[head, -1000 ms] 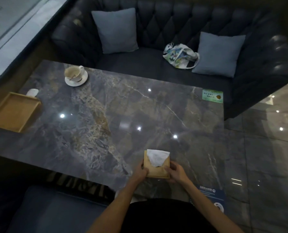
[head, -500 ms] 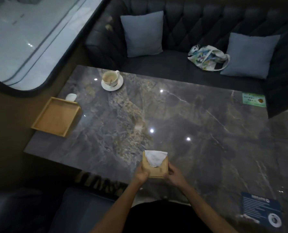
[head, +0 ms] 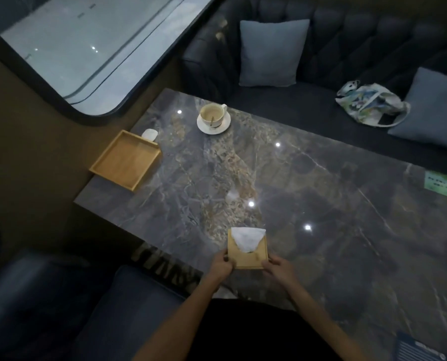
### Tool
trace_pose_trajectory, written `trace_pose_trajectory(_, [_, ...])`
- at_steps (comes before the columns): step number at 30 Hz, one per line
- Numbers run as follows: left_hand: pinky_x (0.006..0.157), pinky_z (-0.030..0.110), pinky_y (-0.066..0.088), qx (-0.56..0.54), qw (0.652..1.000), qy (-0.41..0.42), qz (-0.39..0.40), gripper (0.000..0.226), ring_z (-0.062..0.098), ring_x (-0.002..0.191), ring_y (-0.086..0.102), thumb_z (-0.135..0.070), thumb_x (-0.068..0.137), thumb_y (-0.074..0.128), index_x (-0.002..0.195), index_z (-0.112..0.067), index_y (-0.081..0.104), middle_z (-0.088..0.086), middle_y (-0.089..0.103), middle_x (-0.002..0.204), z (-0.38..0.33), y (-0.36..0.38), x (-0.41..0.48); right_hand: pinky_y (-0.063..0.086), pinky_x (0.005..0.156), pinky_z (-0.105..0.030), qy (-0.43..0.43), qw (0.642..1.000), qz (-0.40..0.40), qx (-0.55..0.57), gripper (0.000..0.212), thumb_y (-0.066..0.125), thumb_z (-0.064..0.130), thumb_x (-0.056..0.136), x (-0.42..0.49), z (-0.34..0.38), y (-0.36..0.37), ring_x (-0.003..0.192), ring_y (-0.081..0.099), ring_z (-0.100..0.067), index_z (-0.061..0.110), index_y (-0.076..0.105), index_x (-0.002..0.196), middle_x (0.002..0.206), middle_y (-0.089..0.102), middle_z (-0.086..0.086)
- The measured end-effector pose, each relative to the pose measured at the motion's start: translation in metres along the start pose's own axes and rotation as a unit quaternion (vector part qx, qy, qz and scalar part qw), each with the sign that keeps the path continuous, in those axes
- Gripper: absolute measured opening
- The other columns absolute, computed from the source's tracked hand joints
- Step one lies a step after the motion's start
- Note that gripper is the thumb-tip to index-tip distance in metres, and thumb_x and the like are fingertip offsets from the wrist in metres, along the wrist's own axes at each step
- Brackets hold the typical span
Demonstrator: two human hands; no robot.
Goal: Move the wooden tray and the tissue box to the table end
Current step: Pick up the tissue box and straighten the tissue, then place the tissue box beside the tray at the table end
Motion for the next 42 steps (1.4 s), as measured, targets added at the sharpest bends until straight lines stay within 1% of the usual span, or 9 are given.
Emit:
trace_pose_trajectory(5, [0.086, 0.031, 0.052, -0.046, 0.999, -0.011, -0.013, 0.041, 0.030, 0.112, 0.059, 0.007, 0.087, 0.043, 0.126, 0.001, 0.053, 0.018, 0.060, 0.125, 0.000, -0.031, 0.012, 0.056, 0.086, -0.044, 0.020, 1.000, 0.022, -0.001, 0.035, 0.064, 0.010, 0.086, 0.026, 0.008, 0.029, 0.094, 0.063, -0.026, 0.001, 0.062, 0.120, 0.091, 0.068, -0.005])
trace_pose_trajectory(8, [0.062, 0.014, 0.054, -0.078, 0.997, -0.004, -0.016, 0.043, 0.024, 0.103, 0.058, 0.011, 0.085, 0.040, 0.126, 0.004, 0.053, 0.021, 0.061, 0.124, 0.008, -0.062, 0.026, 0.052, 0.084, -0.026, -0.001, 0.999, 0.043, -0.031, 0.040, 0.059, 0.008, 0.089, 0.030, 0.036, 0.054, 0.098, 0.059, -0.018, 0.009, 0.057, 0.129, 0.104, 0.068, -0.003])
trace_pose_trajectory(11, [0.072, 0.031, 0.058, -0.108, 0.993, -0.033, -0.040, 0.038, 0.031, 0.105, 0.061, 0.007, 0.085, 0.044, 0.121, 0.006, 0.054, 0.020, 0.063, 0.119, 0.020, -0.095, 0.043, 0.040, 0.064, 0.003, -0.052, 0.992, 0.043, -0.106, 0.038, 0.056, 0.005, 0.089, 0.024, 0.083, 0.084, 0.104, 0.049, -0.009, 0.012, 0.057, 0.127, 0.122, 0.055, 0.005])
trace_pose_trajectory(13, [0.088, 0.045, 0.054, -0.124, 0.990, -0.037, -0.059, 0.036, 0.034, 0.113, 0.060, 0.005, 0.085, 0.047, 0.121, 0.008, 0.053, 0.020, 0.062, 0.122, 0.027, -0.125, 0.054, 0.036, 0.072, -0.005, -0.075, 0.984, 0.032, -0.156, 0.036, 0.056, 0.009, 0.090, 0.030, 0.106, 0.113, 0.111, 0.046, -0.006, 0.010, 0.059, 0.126, 0.127, 0.051, 0.008])
trace_pose_trajectory(20, [0.085, 0.035, 0.051, -0.160, 0.985, -0.007, -0.057, 0.053, 0.028, 0.112, 0.058, -0.005, 0.075, 0.071, 0.124, -0.010, 0.052, 0.015, 0.061, 0.124, 0.047, -0.245, 0.078, 0.045, 0.092, -0.025, -0.074, 0.983, 0.074, -0.149, 0.037, 0.061, 0.015, 0.088, 0.055, 0.164, 0.231, 0.112, 0.055, -0.012, 0.015, 0.061, 0.125, 0.128, 0.062, -0.004])
trace_pose_trajectory(26, [0.089, 0.053, 0.056, -0.256, 0.959, -0.083, -0.083, 0.063, 0.033, 0.114, 0.060, -0.023, 0.072, 0.067, 0.130, -0.033, 0.044, 0.010, 0.056, 0.133, 0.096, -0.333, 0.108, 0.042, 0.072, 0.004, -0.109, 0.972, 0.125, -0.169, 0.035, 0.060, 0.008, 0.088, 0.069, 0.212, 0.330, 0.111, 0.054, -0.009, 0.007, 0.061, 0.123, 0.120, 0.062, -0.001])
trace_pose_trajectory(31, [0.055, 0.034, 0.058, -0.335, 0.925, -0.147, -0.104, 0.063, 0.036, 0.107, 0.060, -0.007, 0.085, 0.054, 0.141, -0.026, 0.034, 0.017, 0.050, 0.137, 0.106, -0.402, 0.105, 0.049, 0.089, -0.015, -0.107, 0.967, 0.123, -0.198, 0.032, 0.065, 0.021, 0.084, 0.085, 0.240, 0.412, 0.109, 0.061, -0.010, 0.019, 0.069, 0.116, 0.116, 0.070, 0.001])
trace_pose_trajectory(39, [0.080, 0.046, 0.060, -0.372, 0.914, -0.121, -0.110, 0.069, 0.033, 0.118, 0.056, -0.022, 0.078, 0.068, 0.140, -0.029, 0.038, 0.009, 0.051, 0.137, 0.102, -0.472, 0.133, 0.050, 0.094, -0.038, 0.025, 0.999, 0.015, -0.025, 0.038, 0.077, 0.013, 0.075, 0.116, 0.265, 0.491, 0.105, 0.063, -0.031, -0.003, 0.067, 0.108, 0.110, 0.069, -0.020])
trace_pose_trajectory(42, [0.069, 0.038, 0.062, -0.385, 0.907, -0.115, -0.125, 0.057, 0.033, 0.117, 0.057, -0.008, 0.087, 0.058, 0.139, -0.020, 0.039, 0.012, 0.052, 0.136, 0.097, -0.481, 0.143, 0.050, 0.090, -0.036, 0.069, 0.997, -0.023, 0.020, 0.039, 0.078, 0.020, 0.075, 0.120, 0.275, 0.505, 0.101, 0.062, -0.028, -0.002, 0.067, 0.106, 0.107, 0.068, -0.015])
Point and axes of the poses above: each hand's wrist, its own x-axis towards the middle knuckle, its own y-axis out of the palm, z = x × y, the point moved 1 cm from there along x, towards the middle knuckle
